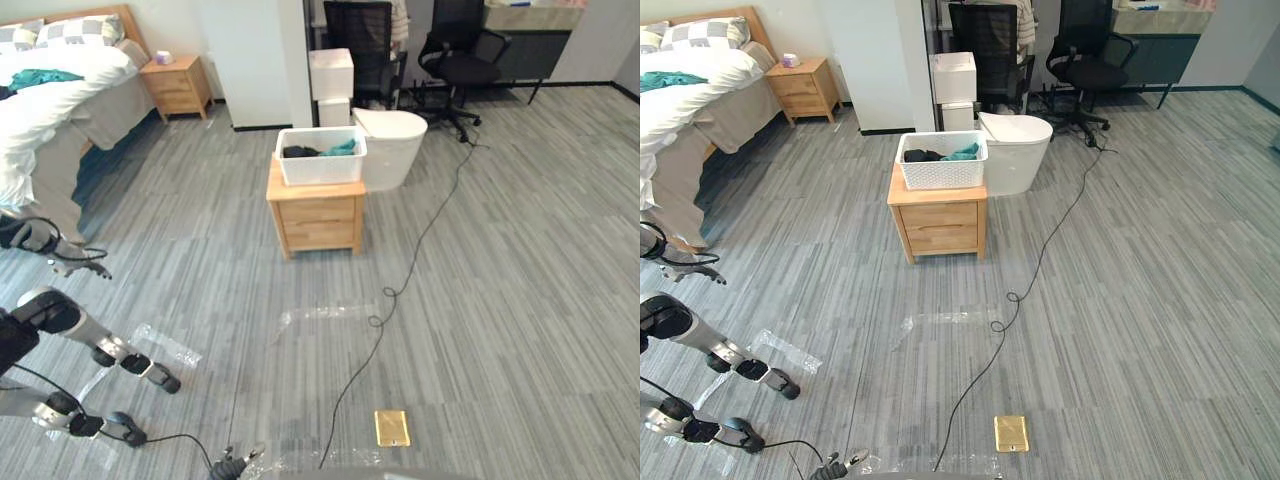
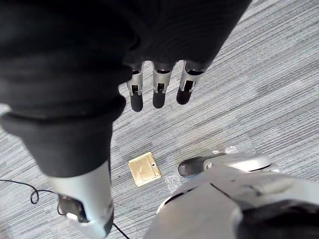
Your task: Pick up the laundry basket with both hands and put the clothes into the washing machine.
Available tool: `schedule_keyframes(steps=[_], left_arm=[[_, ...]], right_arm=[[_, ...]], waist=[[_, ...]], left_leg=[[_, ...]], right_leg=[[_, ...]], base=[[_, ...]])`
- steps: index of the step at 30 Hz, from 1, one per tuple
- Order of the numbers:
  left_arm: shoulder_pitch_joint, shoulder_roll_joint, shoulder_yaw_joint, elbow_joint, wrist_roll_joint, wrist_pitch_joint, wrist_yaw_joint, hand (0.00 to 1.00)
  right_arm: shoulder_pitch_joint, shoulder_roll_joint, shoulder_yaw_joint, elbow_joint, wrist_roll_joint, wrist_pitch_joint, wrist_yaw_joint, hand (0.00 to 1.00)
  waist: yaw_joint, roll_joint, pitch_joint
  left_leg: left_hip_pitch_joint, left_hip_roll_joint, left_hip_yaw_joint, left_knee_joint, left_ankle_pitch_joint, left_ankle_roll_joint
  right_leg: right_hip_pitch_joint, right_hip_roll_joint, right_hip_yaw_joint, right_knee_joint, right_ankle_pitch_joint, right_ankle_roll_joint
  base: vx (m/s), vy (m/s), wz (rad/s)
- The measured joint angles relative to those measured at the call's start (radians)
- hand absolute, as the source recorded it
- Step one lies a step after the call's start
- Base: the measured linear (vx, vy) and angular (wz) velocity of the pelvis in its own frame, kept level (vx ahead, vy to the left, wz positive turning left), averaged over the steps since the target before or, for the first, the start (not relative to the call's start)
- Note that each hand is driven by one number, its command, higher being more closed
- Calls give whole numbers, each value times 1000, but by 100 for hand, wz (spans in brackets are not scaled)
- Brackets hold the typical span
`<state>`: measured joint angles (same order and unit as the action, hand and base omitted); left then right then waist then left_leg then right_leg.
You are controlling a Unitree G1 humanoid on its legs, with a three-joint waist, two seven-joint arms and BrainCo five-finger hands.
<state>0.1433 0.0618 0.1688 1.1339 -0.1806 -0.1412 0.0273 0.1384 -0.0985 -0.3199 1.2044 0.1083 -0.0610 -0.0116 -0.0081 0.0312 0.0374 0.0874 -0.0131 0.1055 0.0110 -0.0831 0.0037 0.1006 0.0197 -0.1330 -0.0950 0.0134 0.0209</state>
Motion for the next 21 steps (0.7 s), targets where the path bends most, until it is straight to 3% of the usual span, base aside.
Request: schedule_keyframes(steps=[7, 21], left_arm=[[-41, -11, 0, -1, -2, -4, 2, 0], [-57, -40, -1, -1, -1, -21, 9, 0]], right_arm=[[-16, 9, -23, 0, -2, 0, 2, 0], [-22, 9, -23, 0, -3, 0, 2, 0]], waist=[[22, 0, 22], [22, 2, 28]], left_leg=[[11, 0, 6, -7, 0, 0], [21, 0, 5, -9, 0, 0]], right_leg=[[9, 0, 2, -3, 1, 2], [18, 0, 0, -3, 0, 2]], base=[[-26, -1, -1], [-13, -1, 0]])
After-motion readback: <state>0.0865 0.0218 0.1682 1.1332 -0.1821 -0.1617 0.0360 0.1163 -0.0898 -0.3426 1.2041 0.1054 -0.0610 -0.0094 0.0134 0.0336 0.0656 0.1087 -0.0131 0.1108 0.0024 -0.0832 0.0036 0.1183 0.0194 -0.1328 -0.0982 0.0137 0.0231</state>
